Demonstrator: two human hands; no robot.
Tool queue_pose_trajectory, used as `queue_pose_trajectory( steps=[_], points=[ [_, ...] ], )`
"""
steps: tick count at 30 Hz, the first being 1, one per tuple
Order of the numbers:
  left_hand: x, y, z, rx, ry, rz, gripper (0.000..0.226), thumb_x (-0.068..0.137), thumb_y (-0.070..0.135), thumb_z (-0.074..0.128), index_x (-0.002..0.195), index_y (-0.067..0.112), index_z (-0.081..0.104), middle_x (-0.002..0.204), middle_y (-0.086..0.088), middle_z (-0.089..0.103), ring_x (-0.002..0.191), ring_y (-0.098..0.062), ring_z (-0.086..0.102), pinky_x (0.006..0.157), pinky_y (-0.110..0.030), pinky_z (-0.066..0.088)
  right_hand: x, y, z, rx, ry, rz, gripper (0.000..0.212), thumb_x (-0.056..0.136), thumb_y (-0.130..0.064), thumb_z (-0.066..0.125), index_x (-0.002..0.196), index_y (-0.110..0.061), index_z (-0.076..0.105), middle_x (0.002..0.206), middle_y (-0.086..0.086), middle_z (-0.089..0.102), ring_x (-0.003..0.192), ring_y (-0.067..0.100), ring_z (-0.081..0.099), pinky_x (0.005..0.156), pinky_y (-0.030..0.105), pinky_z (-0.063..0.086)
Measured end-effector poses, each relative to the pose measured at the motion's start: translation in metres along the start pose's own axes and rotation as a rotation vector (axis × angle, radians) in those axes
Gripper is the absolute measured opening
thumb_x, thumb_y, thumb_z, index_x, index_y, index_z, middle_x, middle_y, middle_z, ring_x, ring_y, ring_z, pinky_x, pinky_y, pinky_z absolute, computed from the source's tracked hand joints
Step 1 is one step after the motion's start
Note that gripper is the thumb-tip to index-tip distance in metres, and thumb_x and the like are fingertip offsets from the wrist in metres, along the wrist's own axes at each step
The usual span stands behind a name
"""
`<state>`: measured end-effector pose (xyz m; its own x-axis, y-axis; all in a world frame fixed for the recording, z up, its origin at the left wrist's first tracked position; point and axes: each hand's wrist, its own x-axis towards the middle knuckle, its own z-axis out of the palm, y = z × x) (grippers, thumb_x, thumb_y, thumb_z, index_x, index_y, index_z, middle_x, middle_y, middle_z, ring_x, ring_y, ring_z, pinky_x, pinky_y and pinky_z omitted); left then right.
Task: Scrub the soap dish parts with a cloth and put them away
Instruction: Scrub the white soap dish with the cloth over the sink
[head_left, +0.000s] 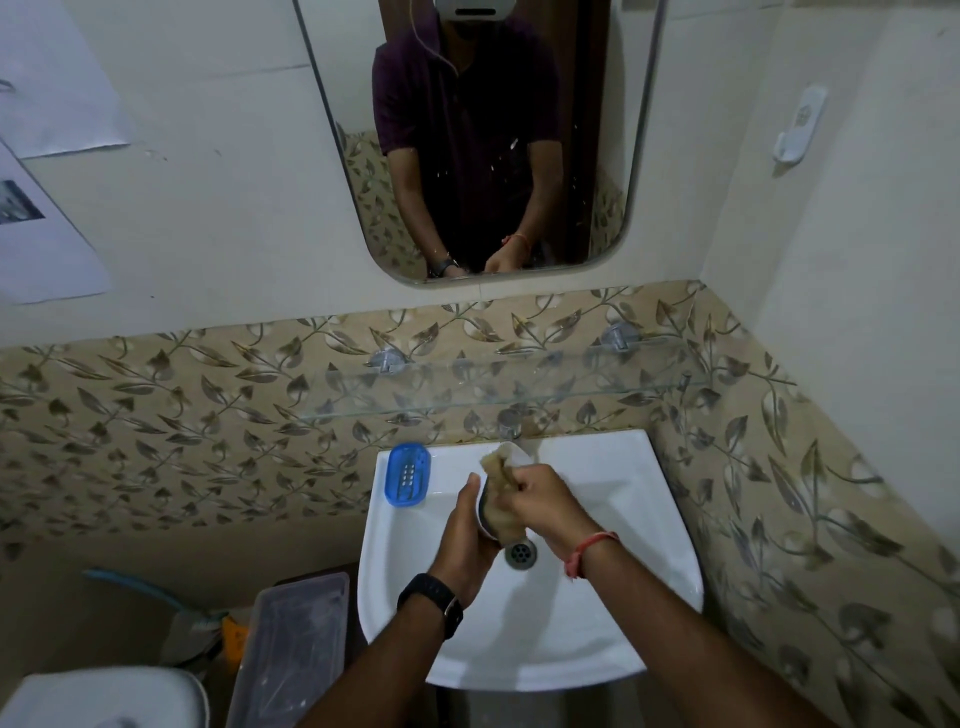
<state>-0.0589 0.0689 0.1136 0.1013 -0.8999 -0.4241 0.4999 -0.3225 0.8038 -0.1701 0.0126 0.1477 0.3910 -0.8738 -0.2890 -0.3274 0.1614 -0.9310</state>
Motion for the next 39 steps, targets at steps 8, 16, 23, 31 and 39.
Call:
queue_pose_trajectory(
  steps=[8, 16, 23, 31, 39],
  points=[
    [-0.003, 0.006, -0.014, -0.295, 0.045, -0.018, 0.063, 0.101, 0.055, 0.041, 0.14, 0.007, 0.056, 0.129, -0.022, 0.069, 0.103, -0.03, 0.072, 0.078, -0.038, 0.062, -0.026, 0.004, -0.07, 0.309, -0.155, 0.101, 0.02, 0.086, -0.001, 0.065, 0.104, 0.004, 0.073, 0.103, 0.024, 0.075, 0.086, 0.027, 0.071, 0.07, 0.031, 0.057],
    [-0.007, 0.018, -0.026, -0.459, -0.109, -0.037, 0.069, 0.098, 0.056, 0.046, 0.138, 0.0, 0.053, 0.118, -0.033, 0.064, 0.079, -0.034, 0.071, 0.065, -0.036, 0.062, -0.032, 0.031, -0.097, 0.8, 0.05, 0.171, 0.034, 0.101, -0.02, 0.051, 0.13, -0.009, 0.063, 0.128, 0.018, 0.067, 0.12, 0.035, 0.063, 0.105, 0.06, 0.045],
    [-0.008, 0.017, -0.014, -0.401, -0.135, -0.079, 0.07, 0.094, 0.055, 0.05, 0.135, -0.001, 0.057, 0.106, -0.031, 0.067, 0.074, -0.032, 0.066, 0.062, -0.034, 0.059, -0.029, 0.002, -0.064, 0.75, 0.154, -0.001, 0.027, 0.093, -0.006, 0.064, 0.119, -0.008, 0.067, 0.116, 0.016, 0.074, 0.105, 0.029, 0.072, 0.087, 0.042, 0.059],
    [-0.007, 0.014, -0.017, -0.219, -0.023, 0.006, 0.064, 0.1, 0.058, 0.041, 0.136, 0.008, 0.059, 0.105, -0.019, 0.073, 0.079, -0.024, 0.068, 0.064, -0.03, 0.058, -0.034, 0.001, -0.019, 0.495, 0.198, -0.027, 0.023, 0.095, -0.002, 0.058, 0.115, -0.011, 0.065, 0.111, 0.012, 0.074, 0.105, 0.029, 0.071, 0.096, 0.054, 0.055],
    [-0.015, 0.014, -0.016, -0.096, -0.012, 0.077, 0.051, 0.089, 0.057, 0.056, 0.124, 0.023, 0.071, 0.118, -0.015, 0.075, 0.094, -0.022, 0.074, 0.071, -0.03, 0.06, -0.022, -0.001, -0.025, 0.563, 0.229, 0.038, 0.02, 0.098, 0.0, 0.053, 0.109, -0.011, 0.065, 0.111, 0.016, 0.072, 0.104, 0.031, 0.07, 0.094, 0.05, 0.056]
  ],
)
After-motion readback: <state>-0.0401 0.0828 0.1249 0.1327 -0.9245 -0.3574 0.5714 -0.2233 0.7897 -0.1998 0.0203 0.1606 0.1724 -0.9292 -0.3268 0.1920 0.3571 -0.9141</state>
